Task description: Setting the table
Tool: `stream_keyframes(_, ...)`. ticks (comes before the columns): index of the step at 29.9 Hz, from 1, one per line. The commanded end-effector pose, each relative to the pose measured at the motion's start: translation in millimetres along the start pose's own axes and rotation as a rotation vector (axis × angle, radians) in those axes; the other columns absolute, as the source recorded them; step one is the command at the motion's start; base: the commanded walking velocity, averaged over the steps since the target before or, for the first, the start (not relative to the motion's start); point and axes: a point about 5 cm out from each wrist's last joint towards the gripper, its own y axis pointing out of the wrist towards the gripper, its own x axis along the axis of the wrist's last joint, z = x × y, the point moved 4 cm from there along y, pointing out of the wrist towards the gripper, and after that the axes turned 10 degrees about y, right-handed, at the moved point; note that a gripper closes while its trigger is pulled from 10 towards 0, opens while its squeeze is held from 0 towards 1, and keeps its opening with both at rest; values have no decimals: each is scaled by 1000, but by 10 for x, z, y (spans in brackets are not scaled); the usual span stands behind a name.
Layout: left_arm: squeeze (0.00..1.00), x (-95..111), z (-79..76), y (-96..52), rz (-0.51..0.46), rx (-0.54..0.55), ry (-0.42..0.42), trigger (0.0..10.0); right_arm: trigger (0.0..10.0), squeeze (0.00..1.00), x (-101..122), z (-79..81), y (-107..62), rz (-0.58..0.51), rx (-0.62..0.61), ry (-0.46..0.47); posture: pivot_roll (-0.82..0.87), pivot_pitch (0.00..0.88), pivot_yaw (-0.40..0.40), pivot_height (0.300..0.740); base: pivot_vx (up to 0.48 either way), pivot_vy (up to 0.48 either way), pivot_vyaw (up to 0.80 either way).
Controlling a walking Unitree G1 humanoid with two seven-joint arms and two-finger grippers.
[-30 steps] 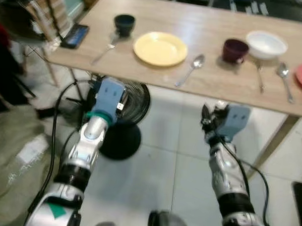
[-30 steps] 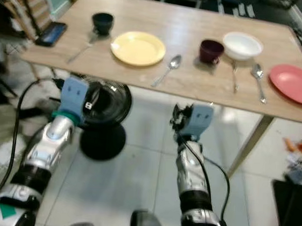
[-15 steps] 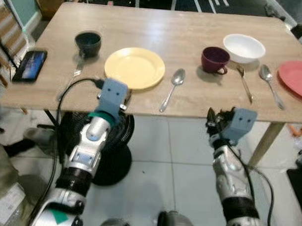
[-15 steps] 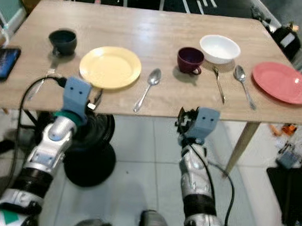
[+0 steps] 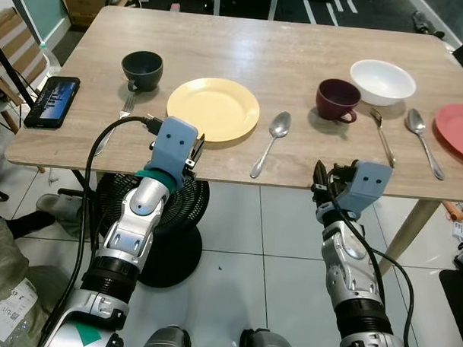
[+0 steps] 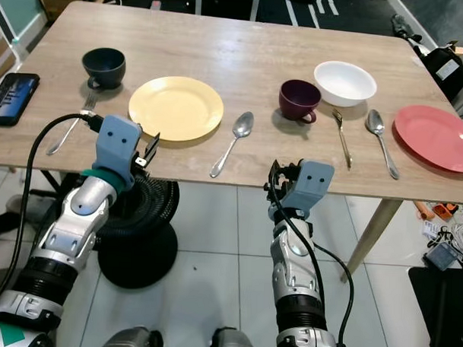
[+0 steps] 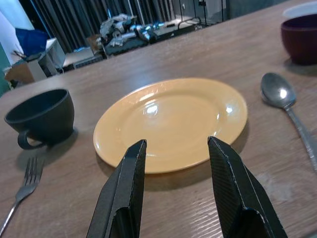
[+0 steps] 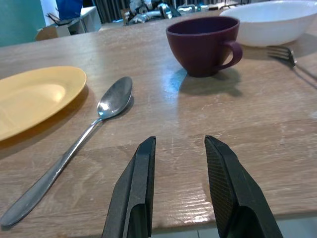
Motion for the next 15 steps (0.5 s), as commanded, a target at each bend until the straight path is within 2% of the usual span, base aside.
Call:
stream_keyframes(1,0,-46,-25,-22,25,-9,-1,10000,10000,0,-34,-38,-24,20,-8,-8,16,4,38,740,0,0,0)
stream_keyframes(5,0,-43,-16,-22,25,-3,-3,10000,10000,0,-36,-35,-25,22,-7,-9,16,4,38,740,0,0,0)
stream_keyframes(15,0,-48,17,-14,30,17,2,10000,10000,0,-65,-36,-39,34,-7,-12,15,3,39,740,480,0,0)
